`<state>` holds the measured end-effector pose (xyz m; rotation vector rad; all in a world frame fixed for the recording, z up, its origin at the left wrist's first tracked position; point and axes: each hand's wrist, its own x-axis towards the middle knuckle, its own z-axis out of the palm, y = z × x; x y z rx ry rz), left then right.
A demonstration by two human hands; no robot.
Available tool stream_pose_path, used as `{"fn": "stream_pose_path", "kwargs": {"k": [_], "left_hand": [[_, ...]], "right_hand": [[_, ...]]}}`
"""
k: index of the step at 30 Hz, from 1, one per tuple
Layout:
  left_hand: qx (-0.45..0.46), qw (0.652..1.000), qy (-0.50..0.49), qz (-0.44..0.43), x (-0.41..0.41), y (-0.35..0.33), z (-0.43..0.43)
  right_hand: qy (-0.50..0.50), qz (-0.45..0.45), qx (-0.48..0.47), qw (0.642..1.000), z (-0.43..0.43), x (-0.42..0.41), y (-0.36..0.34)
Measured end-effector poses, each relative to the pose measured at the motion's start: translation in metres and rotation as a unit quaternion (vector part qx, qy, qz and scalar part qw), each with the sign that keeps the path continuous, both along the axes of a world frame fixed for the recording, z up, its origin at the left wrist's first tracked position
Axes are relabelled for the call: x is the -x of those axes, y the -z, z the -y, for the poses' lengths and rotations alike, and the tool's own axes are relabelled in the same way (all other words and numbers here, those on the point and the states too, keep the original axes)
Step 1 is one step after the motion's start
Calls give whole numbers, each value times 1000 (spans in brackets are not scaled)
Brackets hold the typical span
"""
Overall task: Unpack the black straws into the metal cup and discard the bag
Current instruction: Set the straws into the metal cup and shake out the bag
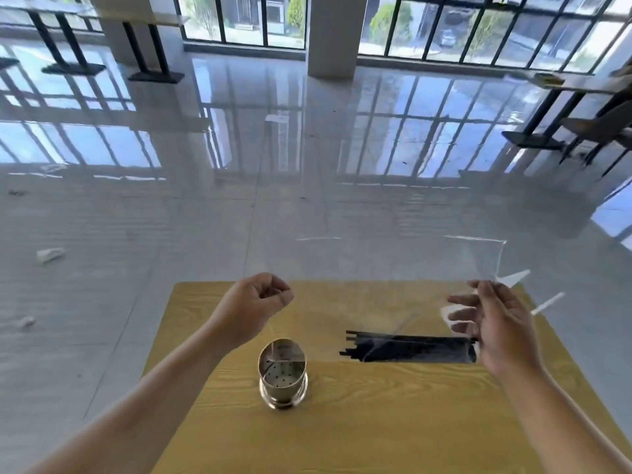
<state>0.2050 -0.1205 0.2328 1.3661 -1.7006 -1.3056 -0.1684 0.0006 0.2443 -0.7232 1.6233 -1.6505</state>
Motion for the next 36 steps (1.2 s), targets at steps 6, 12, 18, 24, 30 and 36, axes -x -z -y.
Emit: {"fn": "stream_pose_path", "kwargs": {"k": [6,12,18,24,30,36], "left_hand": [[-38,999,-25,7,-2,46,-5],[-95,994,-50,2,-10,81,-11],[-171,979,-108,-26,-23,107,-16],[-250,949,-168,-94,-37,128,-18],[-287,931,-182,-137,-42,142,-22],[-289,932,-175,-135,-46,147,-28]], "right_hand": [[-27,-61,-18,998,3,-4,8],[-70,-152,-28,985,15,-24,-4],[-130,-256,-22,958,47,-62,-20],[-178,-342,-9,923,80,-103,-35],[-190,-401,-16,896,97,-131,-52],[-209,-422,-28,882,103,-149,-80]]}}
